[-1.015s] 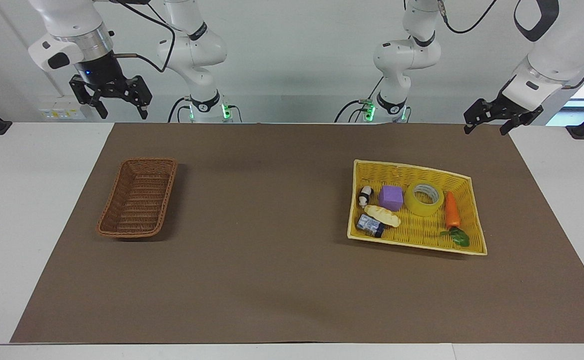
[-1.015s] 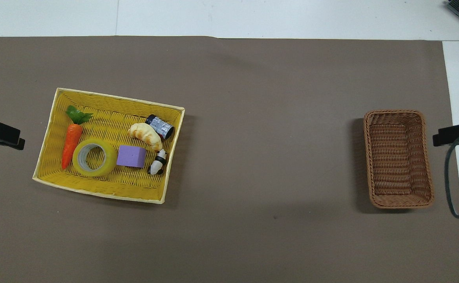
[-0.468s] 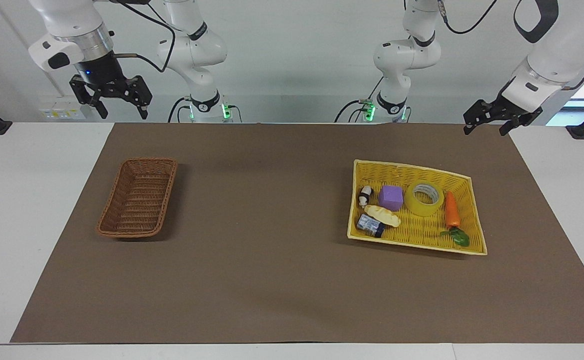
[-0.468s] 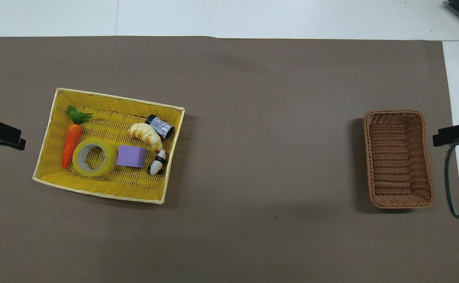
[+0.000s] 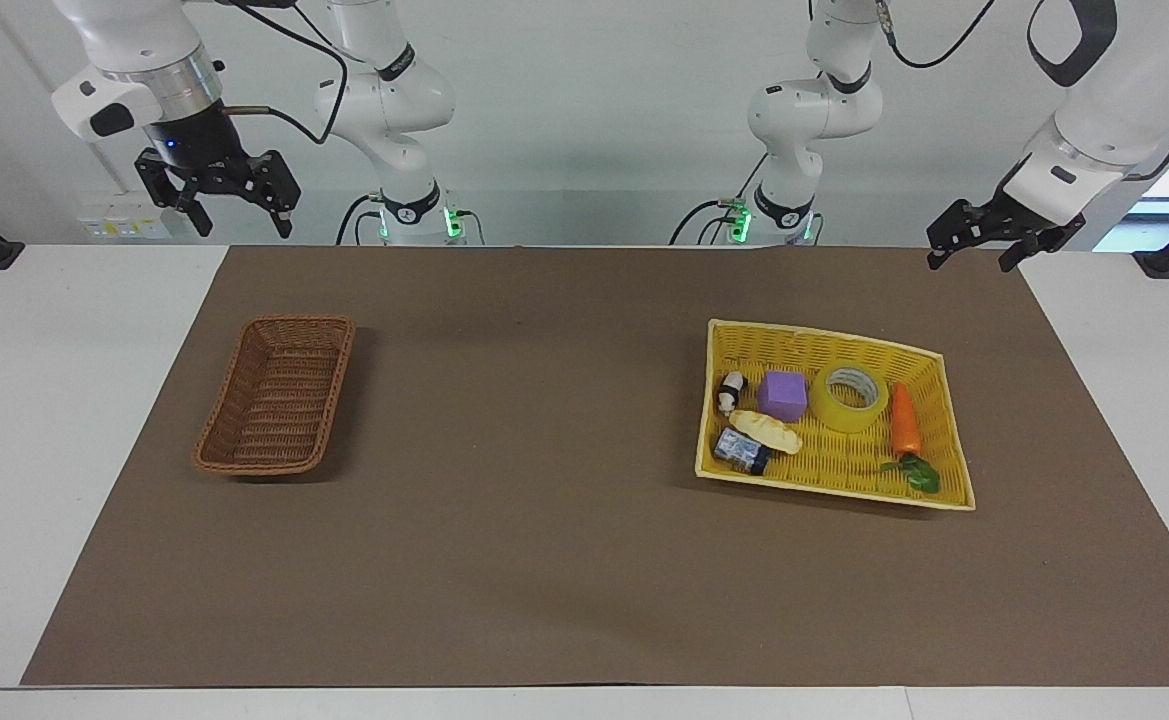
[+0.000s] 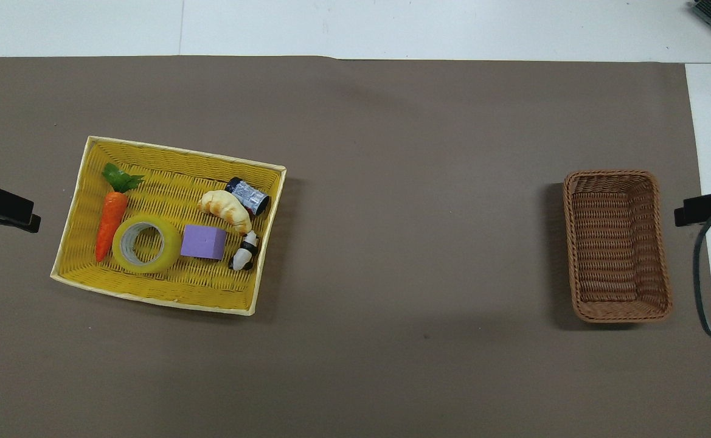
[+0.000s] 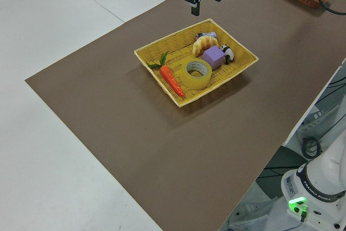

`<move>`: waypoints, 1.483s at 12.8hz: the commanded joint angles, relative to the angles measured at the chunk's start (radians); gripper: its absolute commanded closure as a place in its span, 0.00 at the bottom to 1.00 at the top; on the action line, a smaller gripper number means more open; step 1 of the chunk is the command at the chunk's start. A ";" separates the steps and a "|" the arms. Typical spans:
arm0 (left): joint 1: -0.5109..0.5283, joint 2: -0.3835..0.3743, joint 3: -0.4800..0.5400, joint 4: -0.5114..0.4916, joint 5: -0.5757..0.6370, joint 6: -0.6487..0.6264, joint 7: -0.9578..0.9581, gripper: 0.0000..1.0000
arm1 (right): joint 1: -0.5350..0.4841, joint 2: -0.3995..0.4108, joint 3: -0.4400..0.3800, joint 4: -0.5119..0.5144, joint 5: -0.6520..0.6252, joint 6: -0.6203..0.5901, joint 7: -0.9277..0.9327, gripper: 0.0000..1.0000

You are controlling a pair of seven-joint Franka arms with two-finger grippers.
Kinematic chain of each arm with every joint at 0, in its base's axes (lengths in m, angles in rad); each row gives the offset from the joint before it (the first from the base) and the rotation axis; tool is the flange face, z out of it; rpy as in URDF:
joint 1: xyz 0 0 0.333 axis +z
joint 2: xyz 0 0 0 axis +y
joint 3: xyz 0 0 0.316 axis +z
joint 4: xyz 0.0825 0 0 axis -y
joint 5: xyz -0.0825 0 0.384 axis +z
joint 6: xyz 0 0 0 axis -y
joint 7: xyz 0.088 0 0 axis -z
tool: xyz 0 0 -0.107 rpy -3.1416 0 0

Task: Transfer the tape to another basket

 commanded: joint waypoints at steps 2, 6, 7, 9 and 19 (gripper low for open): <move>-0.012 -0.035 0.005 -0.057 0.007 0.036 -0.011 0.00 | -0.015 -0.023 0.003 -0.011 -0.008 -0.017 -0.031 0.00; -0.012 -0.040 0.005 -0.068 0.007 0.040 -0.011 0.00 | -0.009 -0.024 0.003 -0.014 -0.006 -0.016 -0.030 0.00; -0.012 -0.043 0.005 -0.080 0.007 0.052 -0.011 0.00 | -0.010 -0.024 0.003 -0.014 -0.006 -0.017 -0.030 0.00; -0.012 -0.063 0.005 -0.126 0.007 0.091 -0.011 0.00 | -0.010 -0.024 0.003 -0.014 -0.006 -0.016 -0.028 0.00; -0.001 -0.084 0.005 -0.429 0.004 0.393 -0.013 0.00 | -0.012 -0.024 0.003 -0.016 -0.006 -0.017 -0.030 0.00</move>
